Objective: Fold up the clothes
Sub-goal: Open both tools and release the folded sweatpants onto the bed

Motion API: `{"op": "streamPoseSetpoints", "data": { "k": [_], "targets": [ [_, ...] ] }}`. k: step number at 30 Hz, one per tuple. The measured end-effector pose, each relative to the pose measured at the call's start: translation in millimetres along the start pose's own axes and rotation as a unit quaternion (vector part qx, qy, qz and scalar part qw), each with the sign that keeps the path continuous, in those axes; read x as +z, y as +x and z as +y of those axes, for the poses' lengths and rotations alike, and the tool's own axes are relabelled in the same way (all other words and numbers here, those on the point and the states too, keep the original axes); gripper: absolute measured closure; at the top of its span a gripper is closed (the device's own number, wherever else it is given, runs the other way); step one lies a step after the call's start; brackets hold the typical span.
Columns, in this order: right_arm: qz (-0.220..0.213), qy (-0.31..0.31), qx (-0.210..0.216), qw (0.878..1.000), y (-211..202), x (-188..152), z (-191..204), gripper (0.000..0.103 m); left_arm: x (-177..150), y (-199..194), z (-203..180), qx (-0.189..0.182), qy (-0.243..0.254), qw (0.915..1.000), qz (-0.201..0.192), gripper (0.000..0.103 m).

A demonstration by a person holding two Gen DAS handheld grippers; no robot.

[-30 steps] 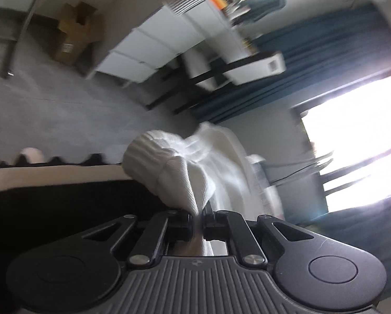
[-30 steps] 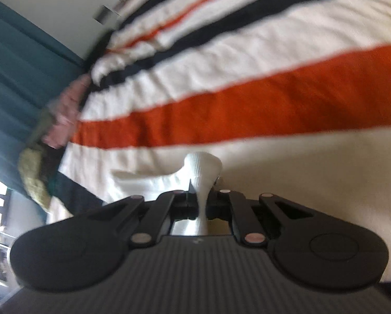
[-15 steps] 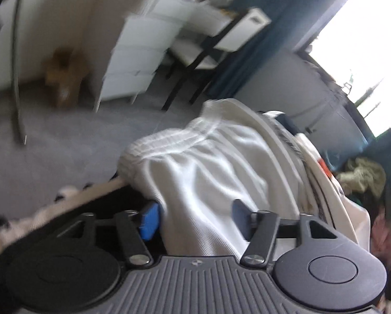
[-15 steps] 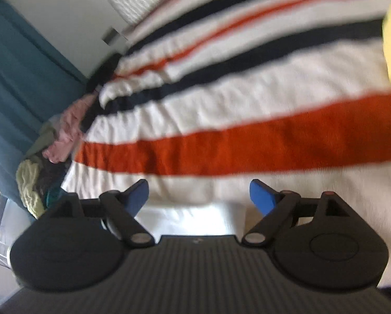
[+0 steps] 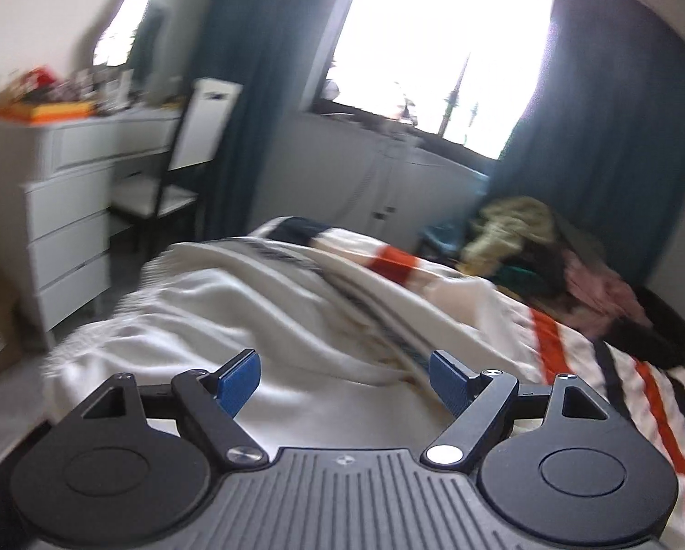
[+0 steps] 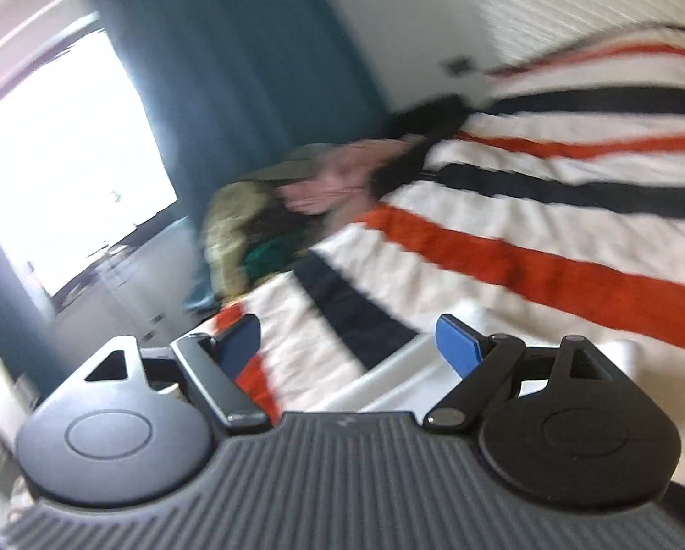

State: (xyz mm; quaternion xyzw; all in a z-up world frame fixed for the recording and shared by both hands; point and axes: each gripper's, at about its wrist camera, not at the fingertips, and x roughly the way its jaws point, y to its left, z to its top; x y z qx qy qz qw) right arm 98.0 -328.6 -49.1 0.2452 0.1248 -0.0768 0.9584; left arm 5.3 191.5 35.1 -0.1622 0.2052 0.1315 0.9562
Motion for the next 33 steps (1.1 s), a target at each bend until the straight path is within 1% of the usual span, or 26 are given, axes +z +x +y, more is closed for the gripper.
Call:
{"op": "streamPoseSetpoints", "data": {
  "k": [2, 5, 8, 10, 14, 17, 23, 28, 33],
  "targets": [
    [0.0, -0.03, 0.028, 0.999, -5.6, -5.7, 17.8, 0.017, -7.2, 6.8, -22.2, -0.02, 0.017, 0.9996, 0.001, 0.018],
    [0.008, -0.058, 0.062, 0.996, -8.8, -14.8, 38.6, 0.017, -23.9, 16.4, -52.1, -0.045, 0.048, 0.9978, 0.002, 0.018],
    [0.02, -0.082, 0.08, 0.993, -6.4, -27.8, 52.6, 0.017, -45.7, 29.4, -76.7, -0.066, 0.085, 0.9942, 0.0, 0.018],
    [0.025, -0.097, 0.088, 0.991, -5.0, -38.4, 59.5, 0.017, -58.9, 34.6, -86.6, -0.076, 0.097, 0.9924, 0.0, 0.018],
    [0.032, -0.128, 0.098, 0.986, -0.7, -59.4, 76.1, 0.017, -77.8, 44.0, -95.5, -0.071, 0.119, 0.9903, 0.012, 0.018],
    [0.037, -0.135, 0.107, 0.984, 2.1, -69.2, 88.1, 0.017, -87.1, 43.5, -97.9, -0.062, 0.135, 0.9889, 0.01, 0.018],
    [0.044, -0.158, 0.119, 0.979, 0.1, -84.4, 104.5, 0.017, -93.6, 47.8, -100.5, -0.053, 0.164, 0.985, 0.01, 0.018],
    [0.047, -0.168, 0.121, 0.977, -1.7, -89.4, 108.4, 0.017, -95.2, 44.9, -97.9, -0.058, 0.17, 0.9836, 0.013, 0.017],
    [0.047, -0.167, 0.118, 0.978, -2.2, -90.4, 107.1, 0.017, -93.5, 48.8, -92.5, -0.043, 0.162, 0.9856, 0.022, 0.017]
  ]
}}
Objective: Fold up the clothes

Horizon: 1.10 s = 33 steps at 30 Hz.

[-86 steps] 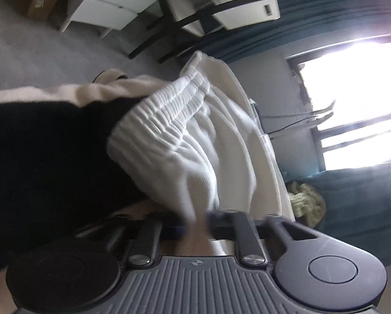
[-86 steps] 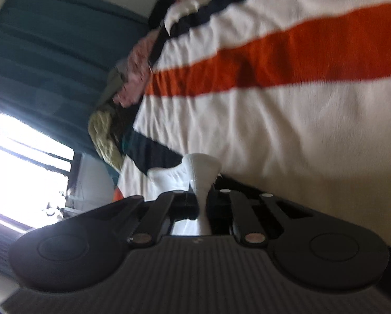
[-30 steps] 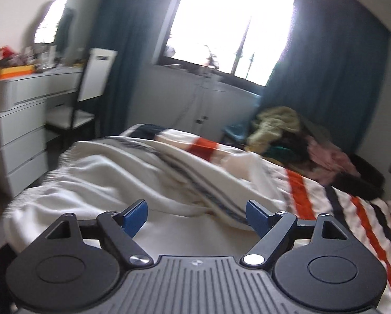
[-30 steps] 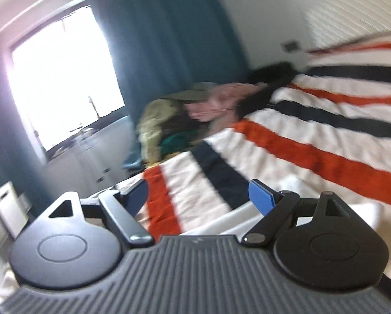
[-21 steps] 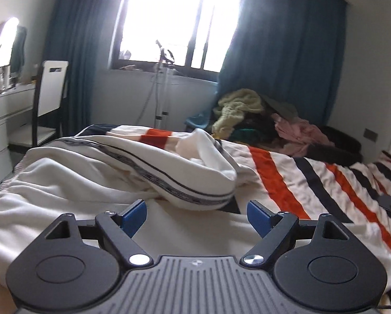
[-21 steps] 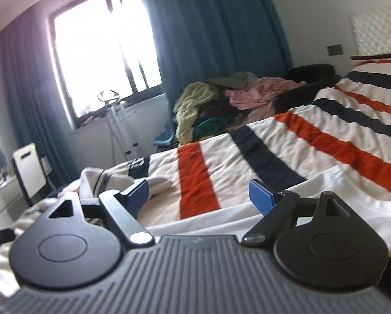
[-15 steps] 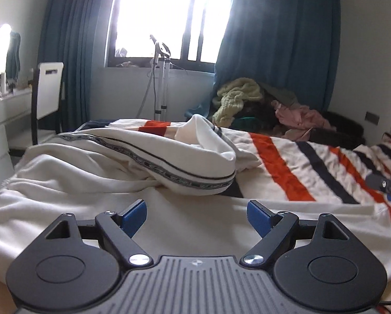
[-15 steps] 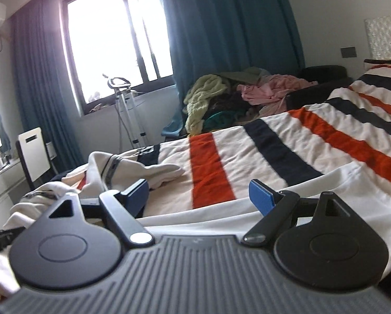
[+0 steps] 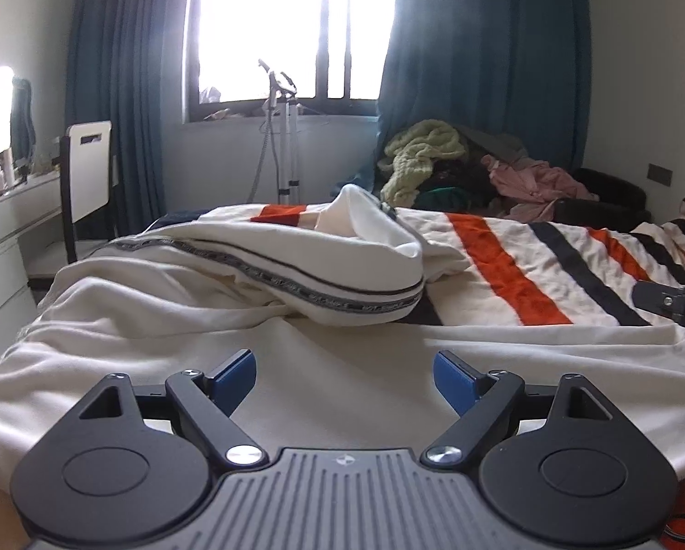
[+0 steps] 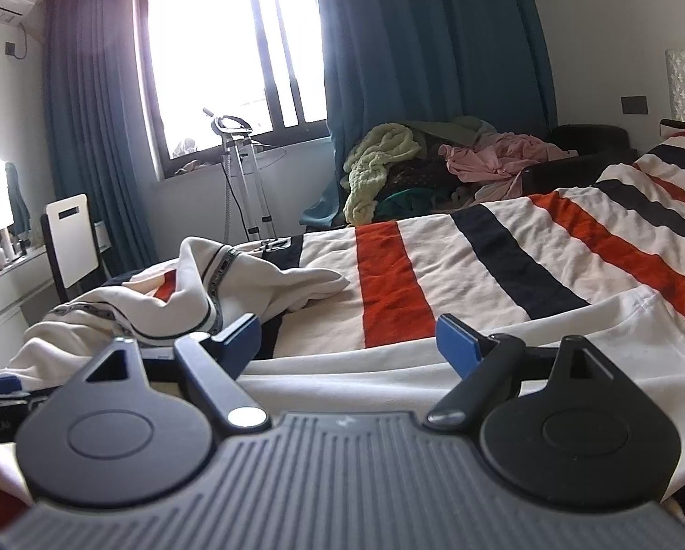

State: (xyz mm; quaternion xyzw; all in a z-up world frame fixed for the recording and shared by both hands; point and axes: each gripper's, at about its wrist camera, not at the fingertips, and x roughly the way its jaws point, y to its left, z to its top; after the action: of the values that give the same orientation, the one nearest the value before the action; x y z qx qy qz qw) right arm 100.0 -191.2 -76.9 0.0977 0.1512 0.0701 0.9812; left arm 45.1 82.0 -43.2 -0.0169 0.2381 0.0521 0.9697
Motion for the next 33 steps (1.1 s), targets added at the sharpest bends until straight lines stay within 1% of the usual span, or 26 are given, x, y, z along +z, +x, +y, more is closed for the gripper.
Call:
{"op": "streamPoseSetpoints", "data": {
  "k": [2, 7, 8, 10, 15, 17, 20, 21, 23, 26, 29, 32, 33],
  "targets": [
    [0.002, 0.006, -0.002, 1.0, 0.5, -0.1, -2.4, 0.017, 2.4, 3.0, 3.8, -0.001, -0.006, 1.0, 0.007, 0.017],
    [0.017, 0.012, -0.019, 1.0, 7.4, -6.2, -8.4, 0.017, 22.8, 33.9, 13.2, -0.044, -0.05, 0.997, 0.041, 0.017],
    [0.02, 0.012, -0.023, 0.999, 10.1, -7.5, -9.6, 0.017, 27.4, 43.0, 11.9, -0.05, -0.051, 0.9965, 0.045, 0.017],
    [0.024, 0.019, -0.029, 0.999, 15.0, -8.3, -13.1, 0.017, 34.1, 63.0, 3.8, -0.059, -0.039, 0.9962, 0.051, 0.017],
    [0.032, 0.042, -0.045, 0.998, 32.0, -12.9, -24.0, 0.017, 40.5, 121.8, -31.6, -0.063, 0.016, 0.9956, 0.068, 0.016],
    [0.037, 0.049, -0.052, 0.997, 40.0, -15.9, -27.8, 0.017, 39.2, 147.4, -40.7, -0.033, 0.033, 0.9969, 0.063, 0.016],
    [0.044, 0.056, -0.06, 0.996, 53.0, -20.6, -31.1, 0.017, 42.1, 185.5, -46.7, 0.037, 0.056, 0.9966, 0.046, 0.015],
    [0.044, 0.056, -0.061, 0.996, 56.3, -21.9, -31.0, 0.017, 46.3, 197.0, -45.6, 0.051, 0.062, 0.9961, 0.035, 0.014],
    [0.045, 0.056, -0.062, 0.996, 62.9, -24.7, -30.8, 0.017, 56.6, 217.1, -43.4, 0.073, 0.075, 0.9945, 0.009, 0.014],
    [0.038, 0.047, -0.059, 0.996, 72.1, -27.9, -26.9, 0.017, 78.4, 245.7, -42.9, 0.088, 0.089, 0.9918, -0.025, 0.013],
    [0.023, 0.037, -0.059, 0.997, 81.0, -29.3, -23.8, 0.017, 105.8, 281.9, -44.1, 0.109, 0.091, 0.9894, -0.03, 0.013],
    [0.009, 0.031, -0.062, 0.998, 87.2, -30.2, -22.8, 0.018, 132.9, 326.4, -43.0, 0.139, 0.091, 0.986, -0.015, 0.013],
    [0.006, 0.03, -0.062, 0.998, 88.9, -30.7, -22.8, 0.018, 138.9, 340.9, -41.3, 0.148, 0.086, 0.9853, -0.005, 0.013]
  ]
}}
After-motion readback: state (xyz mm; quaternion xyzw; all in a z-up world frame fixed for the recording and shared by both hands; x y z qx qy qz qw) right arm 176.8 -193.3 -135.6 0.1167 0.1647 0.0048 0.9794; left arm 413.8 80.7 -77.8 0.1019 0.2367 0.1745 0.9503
